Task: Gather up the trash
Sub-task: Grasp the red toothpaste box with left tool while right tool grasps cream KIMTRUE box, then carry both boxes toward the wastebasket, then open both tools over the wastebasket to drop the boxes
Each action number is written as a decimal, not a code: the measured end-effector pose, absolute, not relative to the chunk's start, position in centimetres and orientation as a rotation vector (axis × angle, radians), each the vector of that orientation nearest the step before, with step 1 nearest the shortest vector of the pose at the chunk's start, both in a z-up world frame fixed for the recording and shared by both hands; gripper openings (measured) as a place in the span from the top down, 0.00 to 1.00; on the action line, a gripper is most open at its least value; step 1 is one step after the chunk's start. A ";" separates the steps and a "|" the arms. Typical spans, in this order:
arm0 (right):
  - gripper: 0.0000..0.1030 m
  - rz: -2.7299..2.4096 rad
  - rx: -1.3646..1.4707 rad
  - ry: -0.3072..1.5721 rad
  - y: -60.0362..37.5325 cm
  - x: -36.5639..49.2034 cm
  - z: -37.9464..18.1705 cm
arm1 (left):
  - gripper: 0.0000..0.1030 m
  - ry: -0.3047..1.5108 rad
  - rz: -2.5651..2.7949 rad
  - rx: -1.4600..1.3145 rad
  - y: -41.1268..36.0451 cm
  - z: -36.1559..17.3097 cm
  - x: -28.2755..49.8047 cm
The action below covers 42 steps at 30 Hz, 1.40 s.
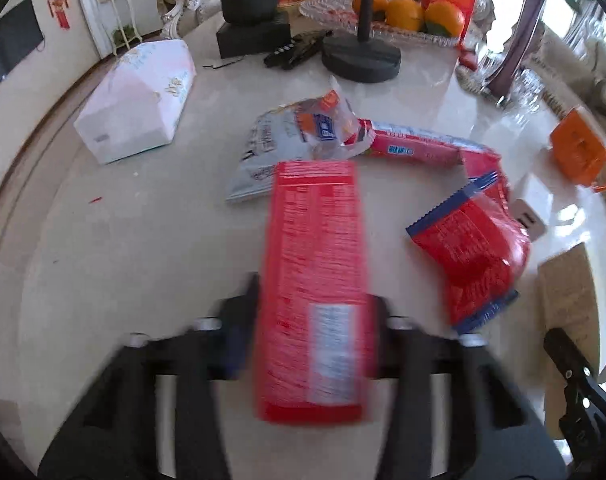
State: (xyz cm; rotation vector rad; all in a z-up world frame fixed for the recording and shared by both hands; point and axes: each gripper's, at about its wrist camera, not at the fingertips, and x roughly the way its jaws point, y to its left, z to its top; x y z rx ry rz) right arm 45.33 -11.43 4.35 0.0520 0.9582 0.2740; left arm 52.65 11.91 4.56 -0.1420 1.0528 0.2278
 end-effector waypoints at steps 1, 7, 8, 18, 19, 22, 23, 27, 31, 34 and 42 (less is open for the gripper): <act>0.57 0.295 0.082 0.950 -12.1 44.4 4.6 | 0.65 1.055 0.213 -0.151 12.1 4.6 52.3; 0.57 0.383 0.155 0.896 -15.0 36.6 6.0 | 0.65 0.956 0.129 -0.124 12.3 6.8 44.4; 0.57 0.406 0.171 0.886 -15.4 34.9 6.2 | 0.65 0.930 0.122 -0.109 12.2 7.2 42.2; 0.57 0.643 0.291 0.785 -18.8 15.9 7.6 | 0.65 0.788 -0.091 -0.163 9.6 8.6 17.7; 0.57 0.658 0.288 0.794 -18.7 14.7 7.3 | 0.65 0.792 -0.113 -0.168 9.1 8.2 15.8; 0.57 0.679 0.261 0.851 -18.2 11.2 5.3 | 0.65 0.828 -0.154 -0.127 6.5 5.4 10.0; 0.57 0.679 0.244 0.872 -18.1 10.3 4.4 | 0.65 0.843 -0.155 -0.092 5.5 4.2 8.7; 0.57 0.639 0.232 1.007 -17.7 8.5 -0.8 | 0.65 0.939 -0.161 -0.012 2.7 -1.6 6.1; 0.57 0.584 0.159 1.144 -16.5 8.4 -6.6 | 0.65 1.027 -0.172 0.044 0.7 -7.4 5.6; 0.57 0.566 0.080 1.219 -15.0 7.9 -9.7 | 0.65 1.083 -0.183 0.074 -0.5 -10.5 5.7; 0.54 0.526 -0.011 1.240 -13.8 6.5 -12.1 | 0.50 1.170 -0.135 0.035 0.1 -13.0 6.4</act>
